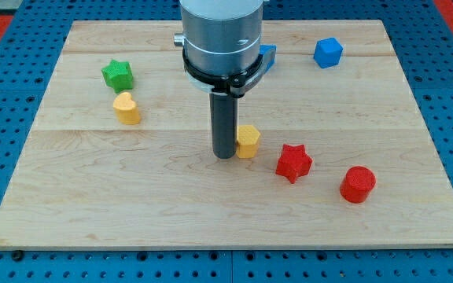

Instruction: Move your arm below the yellow heart

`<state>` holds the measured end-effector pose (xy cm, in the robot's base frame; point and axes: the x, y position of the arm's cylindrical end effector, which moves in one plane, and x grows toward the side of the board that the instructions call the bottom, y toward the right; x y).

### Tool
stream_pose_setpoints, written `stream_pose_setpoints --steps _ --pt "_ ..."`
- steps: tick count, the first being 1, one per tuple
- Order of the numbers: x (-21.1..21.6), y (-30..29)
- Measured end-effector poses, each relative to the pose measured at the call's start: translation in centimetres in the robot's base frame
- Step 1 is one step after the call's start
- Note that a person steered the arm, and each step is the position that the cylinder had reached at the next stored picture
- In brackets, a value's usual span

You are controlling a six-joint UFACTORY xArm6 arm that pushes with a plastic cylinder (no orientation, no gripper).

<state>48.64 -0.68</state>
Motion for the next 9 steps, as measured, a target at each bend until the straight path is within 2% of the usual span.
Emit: stream_pose_setpoints --steps 3,7,9 --pt "3.5 -5.7" --pt "8.0 -6.3" --pt "8.7 -6.3"
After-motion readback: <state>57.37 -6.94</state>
